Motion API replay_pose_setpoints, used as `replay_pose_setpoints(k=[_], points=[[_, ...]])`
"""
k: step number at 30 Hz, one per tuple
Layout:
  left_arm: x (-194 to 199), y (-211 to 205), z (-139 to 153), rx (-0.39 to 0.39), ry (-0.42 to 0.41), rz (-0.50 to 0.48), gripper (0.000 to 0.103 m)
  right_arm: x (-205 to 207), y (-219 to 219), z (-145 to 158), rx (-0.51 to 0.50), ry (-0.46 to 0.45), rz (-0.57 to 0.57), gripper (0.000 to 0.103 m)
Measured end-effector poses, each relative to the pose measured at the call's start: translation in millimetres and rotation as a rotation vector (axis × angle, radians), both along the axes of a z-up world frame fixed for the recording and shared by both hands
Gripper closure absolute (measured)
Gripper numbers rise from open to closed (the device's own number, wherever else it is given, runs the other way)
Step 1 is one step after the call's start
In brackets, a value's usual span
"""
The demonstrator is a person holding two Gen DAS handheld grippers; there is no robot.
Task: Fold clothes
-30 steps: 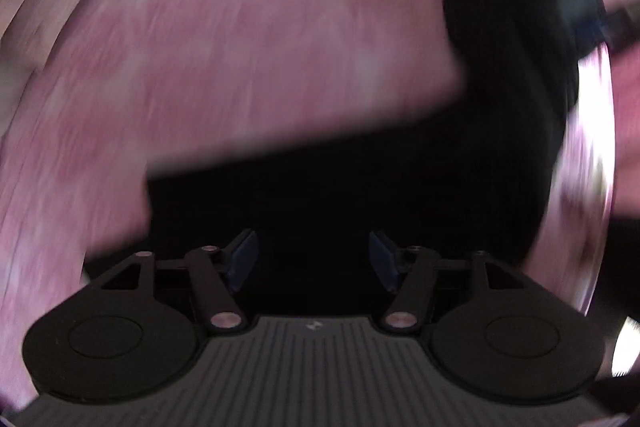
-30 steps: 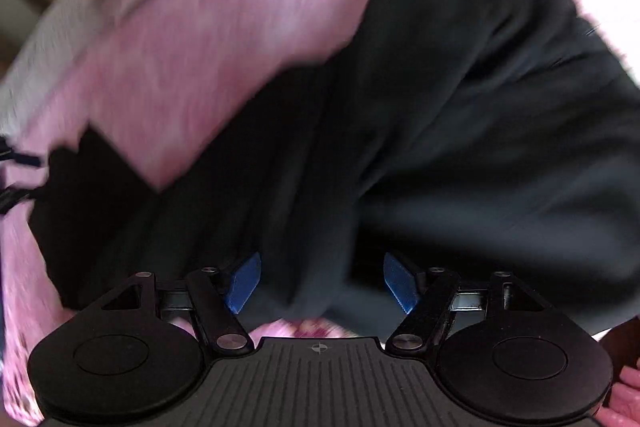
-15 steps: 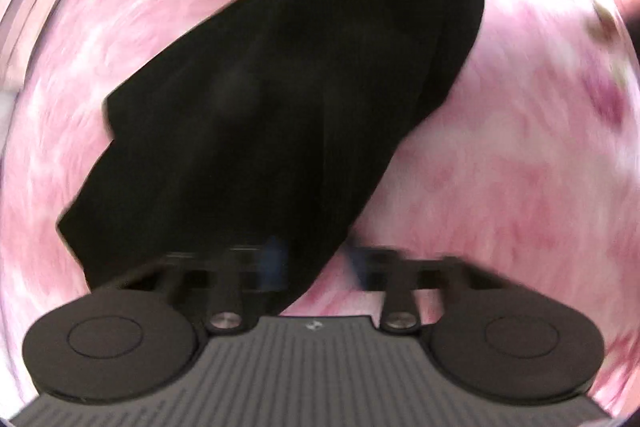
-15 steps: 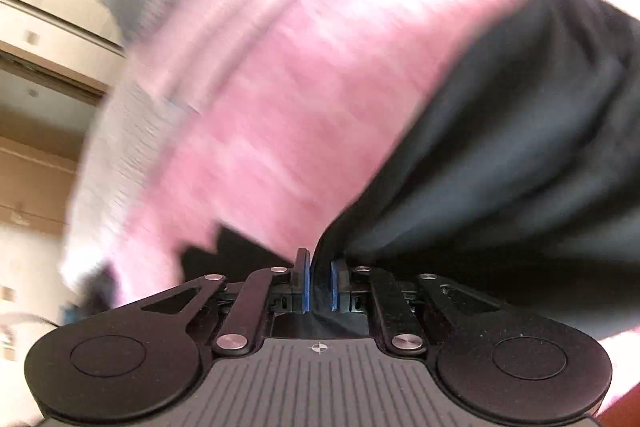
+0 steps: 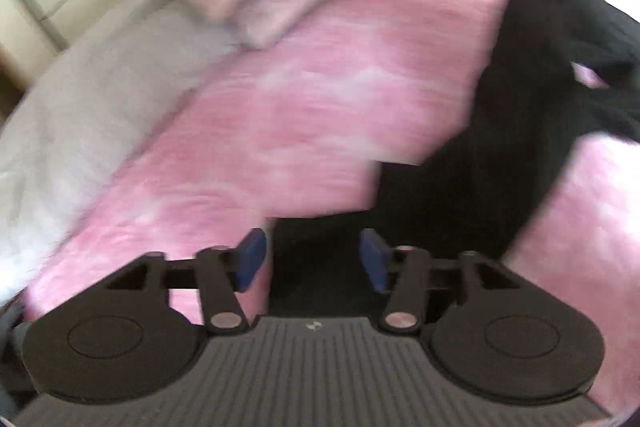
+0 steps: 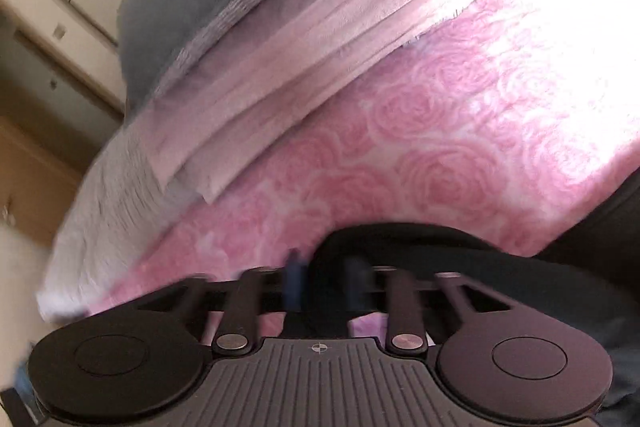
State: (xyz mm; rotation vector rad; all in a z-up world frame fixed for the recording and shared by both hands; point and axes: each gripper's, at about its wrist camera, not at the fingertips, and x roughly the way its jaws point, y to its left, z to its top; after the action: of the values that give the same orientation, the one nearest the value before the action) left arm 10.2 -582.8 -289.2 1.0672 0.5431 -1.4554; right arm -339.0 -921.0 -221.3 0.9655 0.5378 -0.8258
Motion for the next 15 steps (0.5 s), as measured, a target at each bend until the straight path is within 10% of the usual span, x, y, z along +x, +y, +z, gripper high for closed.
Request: replay_pose_setpoints(k=[9,10,12,15], points=[[-93,6,-112,0.113,-0.199,-0.454,0.038,-48,98,-59,0.026,0.26,0.105,0.035],[-88,1,-112,0.125,-0.178,-0.45,0.043,-45,110,-70,0.025,0.315,0.163,0.035],[-79,-7,-106,0.14,-0.135,-0.425,0.092,-33,131,-91,0.015,0.424,0.292,0.035],[-49,-22,-67,0.123,-0.02,-0.283,0.095,-4,150,-123,-0.032,0.561,0.489,0.035]])
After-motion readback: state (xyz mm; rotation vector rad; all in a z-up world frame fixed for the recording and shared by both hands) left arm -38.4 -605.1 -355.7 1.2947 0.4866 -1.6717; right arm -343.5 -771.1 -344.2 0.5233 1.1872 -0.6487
